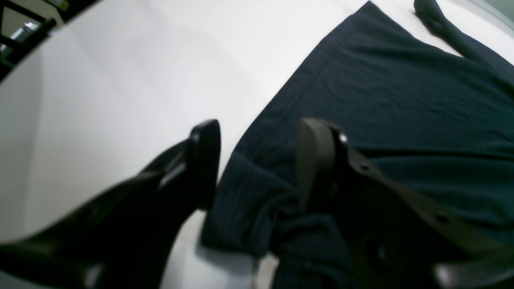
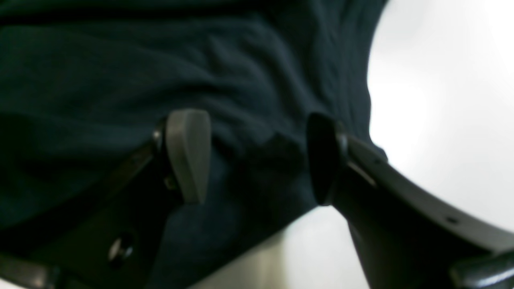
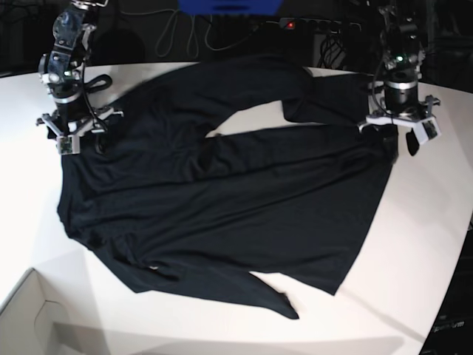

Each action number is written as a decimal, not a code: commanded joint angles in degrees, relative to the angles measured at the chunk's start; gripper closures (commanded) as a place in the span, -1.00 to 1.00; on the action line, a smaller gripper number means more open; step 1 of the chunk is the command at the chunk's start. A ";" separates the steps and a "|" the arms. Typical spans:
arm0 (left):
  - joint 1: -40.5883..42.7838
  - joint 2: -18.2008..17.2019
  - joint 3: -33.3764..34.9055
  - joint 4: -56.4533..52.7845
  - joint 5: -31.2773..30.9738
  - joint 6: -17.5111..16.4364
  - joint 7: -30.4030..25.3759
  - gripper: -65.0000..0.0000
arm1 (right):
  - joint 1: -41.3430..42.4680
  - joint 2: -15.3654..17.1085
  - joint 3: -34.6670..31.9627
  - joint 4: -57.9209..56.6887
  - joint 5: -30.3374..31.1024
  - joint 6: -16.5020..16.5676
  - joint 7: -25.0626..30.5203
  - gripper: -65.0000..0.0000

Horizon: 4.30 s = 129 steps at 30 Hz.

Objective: Layout the t-shirt on the table in an organized manner, then fold the t-shirt properly
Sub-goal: 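Grasp the collar-end corners with both grippers and lift them, then stretch the shirt between both grippers and drag it across the table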

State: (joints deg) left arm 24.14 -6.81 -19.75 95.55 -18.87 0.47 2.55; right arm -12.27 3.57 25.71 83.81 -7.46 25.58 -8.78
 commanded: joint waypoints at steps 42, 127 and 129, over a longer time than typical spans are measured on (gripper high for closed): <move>13.35 0.43 6.96 4.01 0.02 -0.43 -1.71 0.08 | -13.27 -4.06 9.85 8.10 8.04 -0.05 14.89 -0.18; 27.86 -3.26 3.00 13.77 0.10 -0.43 -1.62 1.00 | -17.13 -4.85 10.29 9.24 15.77 -0.05 14.97 1.00; 28.03 -3.26 2.91 14.65 0.10 -0.43 -1.62 1.00 | -16.96 -4.85 10.20 10.48 15.77 -0.05 14.89 1.00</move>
State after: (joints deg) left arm 51.24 -9.80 -16.47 109.19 -18.68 -0.08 2.59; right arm -28.93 -1.74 35.59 93.27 7.55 25.65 4.47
